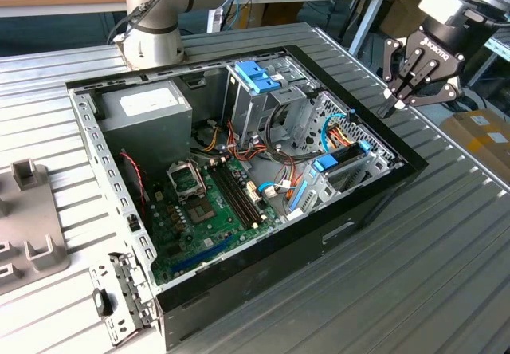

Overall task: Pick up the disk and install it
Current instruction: 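Insert the second disk wire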

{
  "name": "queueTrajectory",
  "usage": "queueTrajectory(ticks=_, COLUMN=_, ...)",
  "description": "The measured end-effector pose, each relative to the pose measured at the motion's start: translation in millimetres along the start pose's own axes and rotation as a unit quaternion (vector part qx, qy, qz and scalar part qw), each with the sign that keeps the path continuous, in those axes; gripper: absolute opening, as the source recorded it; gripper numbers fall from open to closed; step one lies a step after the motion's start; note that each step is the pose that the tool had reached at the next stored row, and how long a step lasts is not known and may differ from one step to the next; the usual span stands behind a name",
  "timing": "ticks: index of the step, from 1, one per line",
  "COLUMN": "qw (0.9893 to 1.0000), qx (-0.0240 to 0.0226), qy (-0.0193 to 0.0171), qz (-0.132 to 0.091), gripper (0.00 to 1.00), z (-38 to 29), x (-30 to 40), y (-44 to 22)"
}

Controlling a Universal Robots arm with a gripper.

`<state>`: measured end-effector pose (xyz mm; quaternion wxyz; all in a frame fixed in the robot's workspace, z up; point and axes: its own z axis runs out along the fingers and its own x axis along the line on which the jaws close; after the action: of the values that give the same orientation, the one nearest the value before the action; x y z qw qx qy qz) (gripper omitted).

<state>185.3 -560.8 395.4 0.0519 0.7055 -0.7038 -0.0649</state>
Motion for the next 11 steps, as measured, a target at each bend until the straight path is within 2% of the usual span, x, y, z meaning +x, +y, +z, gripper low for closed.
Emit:
queueTrajectory(ticks=4, qw=1.0000, qx=0.0000, qy=0.0000, qz=0.000, gripper=0.11, z=0.0, x=0.0, y=0.2)
queueTrajectory(ticks=6, qw=1.0000, qx=0.0000, qy=0.0000, qz=0.000, gripper=0.24, z=0.0, x=0.0, y=0.3)
queueTrajectory(ticks=8, qw=1.0000, qx=0.0000, qy=0.0000, qz=0.000, gripper=0.24, z=0.0, x=0.0, y=0.3)
queueTrajectory(ticks=11, qw=1.0000, qx=0.0000, qy=0.0001, qz=0.000, gripper=0.42, z=0.0, x=0.0, y=0.4)
